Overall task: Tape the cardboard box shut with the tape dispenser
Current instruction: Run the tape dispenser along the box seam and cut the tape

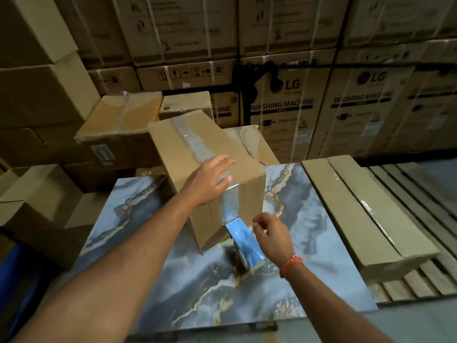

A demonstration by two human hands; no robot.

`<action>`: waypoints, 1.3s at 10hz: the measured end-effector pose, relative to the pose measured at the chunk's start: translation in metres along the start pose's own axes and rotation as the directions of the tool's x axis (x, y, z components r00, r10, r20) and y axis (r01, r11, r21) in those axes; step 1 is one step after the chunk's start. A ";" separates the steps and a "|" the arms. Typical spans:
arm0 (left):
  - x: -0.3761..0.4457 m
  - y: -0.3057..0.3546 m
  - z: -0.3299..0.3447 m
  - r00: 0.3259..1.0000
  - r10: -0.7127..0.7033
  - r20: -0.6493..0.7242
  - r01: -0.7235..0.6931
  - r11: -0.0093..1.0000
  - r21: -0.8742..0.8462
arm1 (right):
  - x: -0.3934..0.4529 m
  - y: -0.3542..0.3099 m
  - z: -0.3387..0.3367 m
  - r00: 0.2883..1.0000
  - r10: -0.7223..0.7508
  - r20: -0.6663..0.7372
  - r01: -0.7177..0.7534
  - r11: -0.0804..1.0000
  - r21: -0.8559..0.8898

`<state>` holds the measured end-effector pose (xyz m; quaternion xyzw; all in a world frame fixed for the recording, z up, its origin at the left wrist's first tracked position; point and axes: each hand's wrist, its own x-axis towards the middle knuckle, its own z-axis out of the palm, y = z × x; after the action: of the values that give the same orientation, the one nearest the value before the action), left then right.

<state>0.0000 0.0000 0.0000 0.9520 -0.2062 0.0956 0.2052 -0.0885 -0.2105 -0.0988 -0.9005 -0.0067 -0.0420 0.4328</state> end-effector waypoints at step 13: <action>0.054 -0.038 0.043 0.935 -0.080 0.345 0.026 0.987 0.160 | 0.010 0.048 0.030 0.828 0.098 0.552 -0.364 0.843 0.396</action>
<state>0.0687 -0.0064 -0.0376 0.9719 -0.2056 -0.0653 0.0942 -0.0738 -0.2178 -0.1542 -0.7342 -0.0189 0.2560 0.6285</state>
